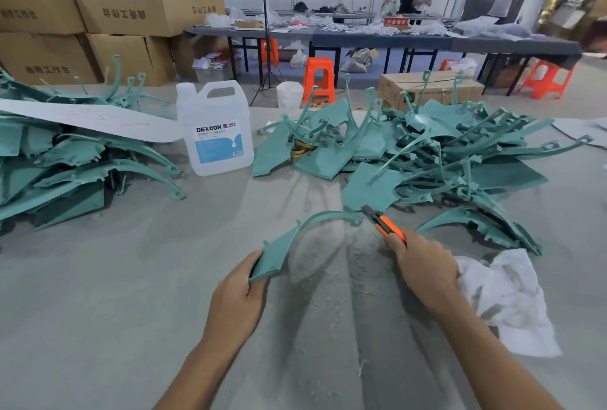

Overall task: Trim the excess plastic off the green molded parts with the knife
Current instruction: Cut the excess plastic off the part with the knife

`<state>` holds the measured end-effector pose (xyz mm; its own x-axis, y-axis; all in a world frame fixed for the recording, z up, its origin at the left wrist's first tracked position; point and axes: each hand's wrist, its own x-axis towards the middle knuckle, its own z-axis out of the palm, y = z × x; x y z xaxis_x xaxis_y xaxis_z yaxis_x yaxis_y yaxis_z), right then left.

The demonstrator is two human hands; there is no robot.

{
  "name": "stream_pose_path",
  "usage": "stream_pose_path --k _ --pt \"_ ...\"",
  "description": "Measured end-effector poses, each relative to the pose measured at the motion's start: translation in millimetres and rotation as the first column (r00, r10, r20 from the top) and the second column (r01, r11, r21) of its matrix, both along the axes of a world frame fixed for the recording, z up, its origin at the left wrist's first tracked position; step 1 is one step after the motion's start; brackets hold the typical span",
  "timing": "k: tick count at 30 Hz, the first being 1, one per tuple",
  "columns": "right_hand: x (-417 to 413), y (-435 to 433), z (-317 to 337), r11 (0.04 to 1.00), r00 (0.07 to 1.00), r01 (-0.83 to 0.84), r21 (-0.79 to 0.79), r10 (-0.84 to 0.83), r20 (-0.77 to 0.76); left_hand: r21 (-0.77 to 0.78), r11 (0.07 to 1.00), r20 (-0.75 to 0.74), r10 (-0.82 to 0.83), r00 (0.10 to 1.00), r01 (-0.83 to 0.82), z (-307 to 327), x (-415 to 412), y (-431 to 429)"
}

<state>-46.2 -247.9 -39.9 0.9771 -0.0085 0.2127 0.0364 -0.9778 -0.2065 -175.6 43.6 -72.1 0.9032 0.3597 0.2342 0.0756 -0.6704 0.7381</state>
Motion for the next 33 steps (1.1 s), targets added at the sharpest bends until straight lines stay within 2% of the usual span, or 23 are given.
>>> stream_pose_path --k 4,11,14,16,18,22,25,27,29,33 --pt "-18 0 -16 0.973 0.990 -0.098 0.210 0.074 0.118 -0.075 0.993 0.087 0.097 0.991 -0.091 6 -6 0" --pt "-36 3 -30 0.937 0.965 -0.135 0.322 0.050 0.257 -0.083 0.965 0.217 0.260 0.941 -0.248 66 -10 32" --pt "-36 2 -31 0.925 0.961 -0.146 0.352 0.049 0.271 -0.155 0.930 0.358 0.369 0.858 -0.335 100 -16 40" --pt "-36 2 -31 0.918 0.960 -0.148 0.367 0.044 0.278 -0.307 0.912 0.527 0.401 0.750 -0.272 125 -19 46" --pt "-37 2 -32 0.918 0.960 -0.149 0.367 0.045 0.276 -0.386 0.901 0.612 0.411 0.676 -0.199 149 -19 59" --pt "-39 3 -33 0.896 0.958 -0.155 0.417 0.034 0.283 -0.329 0.939 0.590 0.286 0.755 -0.099 195 -18 73" --pt "-41 3 -33 0.880 0.959 -0.149 0.452 0.016 0.284 -0.094 0.995 0.581 0.042 0.813 0.016 205 -8 66" --pt "-42 3 -31 0.873 0.962 -0.147 0.465 0.017 0.272 0.022 0.994 0.494 -0.104 0.863 0.107 200 2 57" --pt "-43 3 -25 0.875 0.964 -0.160 0.457 0.039 0.263 0.058 0.979 0.395 -0.203 0.896 0.197 190 15 49" --pt "-54 10 -17 0.854 0.982 -0.140 0.502 0.055 0.181 0.124 0.945 0.121 -0.317 0.941 0.302 150 48 29"
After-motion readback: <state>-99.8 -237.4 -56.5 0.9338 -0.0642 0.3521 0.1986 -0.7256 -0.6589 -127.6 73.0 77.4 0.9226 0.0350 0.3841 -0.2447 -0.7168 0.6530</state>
